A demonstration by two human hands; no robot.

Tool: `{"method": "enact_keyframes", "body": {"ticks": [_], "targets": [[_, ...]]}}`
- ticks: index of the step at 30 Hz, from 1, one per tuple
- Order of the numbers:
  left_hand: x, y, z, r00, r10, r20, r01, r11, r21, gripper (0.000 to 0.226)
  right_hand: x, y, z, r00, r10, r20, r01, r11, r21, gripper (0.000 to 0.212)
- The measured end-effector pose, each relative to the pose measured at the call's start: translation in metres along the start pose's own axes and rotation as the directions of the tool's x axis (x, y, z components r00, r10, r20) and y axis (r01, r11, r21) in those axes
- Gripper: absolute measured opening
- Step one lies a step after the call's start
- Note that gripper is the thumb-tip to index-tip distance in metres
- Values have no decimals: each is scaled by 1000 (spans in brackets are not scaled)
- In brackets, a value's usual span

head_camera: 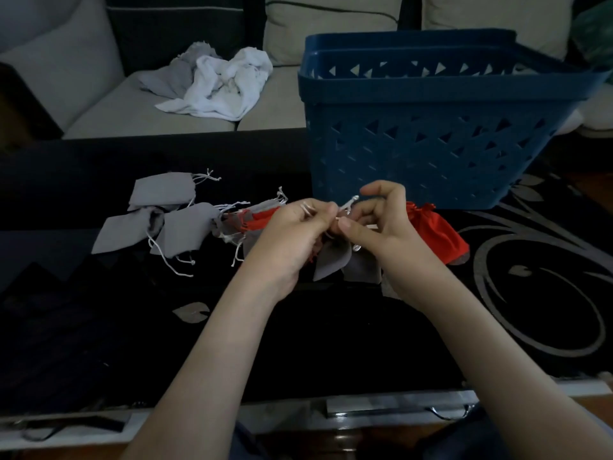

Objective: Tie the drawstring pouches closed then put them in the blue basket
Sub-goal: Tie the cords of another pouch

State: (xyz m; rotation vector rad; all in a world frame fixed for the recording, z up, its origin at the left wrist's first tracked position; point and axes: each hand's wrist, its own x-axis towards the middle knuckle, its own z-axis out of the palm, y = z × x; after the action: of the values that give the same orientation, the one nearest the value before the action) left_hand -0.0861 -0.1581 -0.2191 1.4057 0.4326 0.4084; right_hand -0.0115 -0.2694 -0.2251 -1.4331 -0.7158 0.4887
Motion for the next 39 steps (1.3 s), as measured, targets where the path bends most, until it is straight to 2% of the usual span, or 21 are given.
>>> {"method": "enact_keyframes", "body": {"ticks": [3, 5, 12, 15, 17, 19, 21, 24, 27, 29, 35, 39], "targets": [[-2, 5, 0, 999, 6, 37, -4, 999, -52, 21, 1, 0, -3, 994, 54, 97, -70, 984, 163, 25], [-3, 5, -1, 999, -3, 41, 5, 998, -61, 19, 2, -1, -4, 989, 37, 140, -65, 978, 199, 16], [-4, 9, -10, 992, 36, 119, -40, 999, 36, 8, 3, -4, -11, 997, 48, 67, -58, 984, 166, 15], [-4, 5, -8, 989, 144, 35, -148, 955, 257, 10, 4, -2, -11, 998, 42, 40, -45, 995, 89, 13], [-3, 3, -6, 957, 289, -1, -250, 830, 498, 9, 4, -1, -8, 999, 26, 32, -27, 999, 20, 13], [-3, -2, -3, 899, 436, 32, -329, 628, 705, 8, 4, 1, -5, 1000, 19, 19, -18, 999, -38, 13], [-2, -7, 0, 868, 489, 90, -334, 441, 833, 7, 5, 2, -3, 1000, 23, 11, -22, 997, -74, 12], [-2, -10, 1, 832, 547, 96, -306, 308, 901, 18, 5, 1, -1, 1000, 30, 8, -30, 999, -31, 14], [-6, -5, 1, 708, 688, 160, -409, 215, 887, 25, 4, -1, -2, 999, 18, 41, -19, 999, 33, 23], [-7, -5, 0, 666, 726, 171, -446, 204, 871, 24, 3, -3, -2, 999, 9, 47, -9, 1000, 6, 23], [-3, -7, -5, 715, 683, 151, -449, 282, 848, 25, 5, -4, 1, 998, 60, 2, -60, 997, -41, 18], [-4, -7, -5, 718, 688, 103, -456, 354, 817, 22, 4, -3, 1, 995, 95, -12, -95, 995, -32, 14]]}}
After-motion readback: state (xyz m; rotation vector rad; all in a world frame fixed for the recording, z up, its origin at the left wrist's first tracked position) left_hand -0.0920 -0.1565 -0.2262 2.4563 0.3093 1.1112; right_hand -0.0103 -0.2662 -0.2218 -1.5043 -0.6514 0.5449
